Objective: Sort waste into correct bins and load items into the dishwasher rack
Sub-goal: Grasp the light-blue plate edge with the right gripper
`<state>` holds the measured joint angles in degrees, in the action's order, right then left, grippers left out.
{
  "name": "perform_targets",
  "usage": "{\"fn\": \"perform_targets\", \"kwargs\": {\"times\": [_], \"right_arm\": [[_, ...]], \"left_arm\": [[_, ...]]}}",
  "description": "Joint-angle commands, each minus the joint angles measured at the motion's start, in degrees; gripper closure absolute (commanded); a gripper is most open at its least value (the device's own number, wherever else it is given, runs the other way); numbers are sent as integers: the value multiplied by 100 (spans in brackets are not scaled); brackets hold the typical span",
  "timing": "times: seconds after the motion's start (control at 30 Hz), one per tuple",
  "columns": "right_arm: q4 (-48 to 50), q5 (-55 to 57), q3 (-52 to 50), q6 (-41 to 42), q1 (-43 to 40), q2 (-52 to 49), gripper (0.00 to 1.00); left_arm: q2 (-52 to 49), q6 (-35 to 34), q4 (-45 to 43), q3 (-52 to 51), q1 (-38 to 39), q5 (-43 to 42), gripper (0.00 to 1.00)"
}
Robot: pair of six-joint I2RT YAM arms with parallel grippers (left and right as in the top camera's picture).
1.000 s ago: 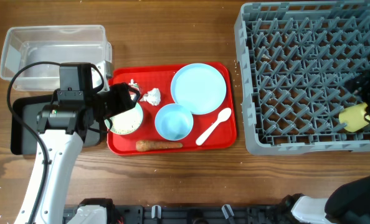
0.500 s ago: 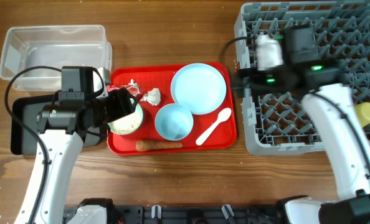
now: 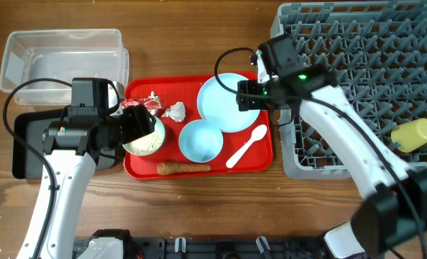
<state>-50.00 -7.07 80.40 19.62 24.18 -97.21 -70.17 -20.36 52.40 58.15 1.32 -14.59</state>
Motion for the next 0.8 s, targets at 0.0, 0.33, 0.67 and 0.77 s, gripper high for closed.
{"fn": "perform_targets", "kwargs": {"times": [0.0,0.33,0.67,0.77], "right_arm": [[59,603,57,800,17,-560,30],[245,734,57,1554,15,-1639,52],[369,874,55,1956,17,-2050,61],[424,874,55,1954,17,-2057,71]], "left_arm": [[42,66,2,79,-48,76,23],[42,66,2,79,-48,76,23],[42,66,4,79,-48,76,23],[42,66,4,79,-48,76,23]]}}
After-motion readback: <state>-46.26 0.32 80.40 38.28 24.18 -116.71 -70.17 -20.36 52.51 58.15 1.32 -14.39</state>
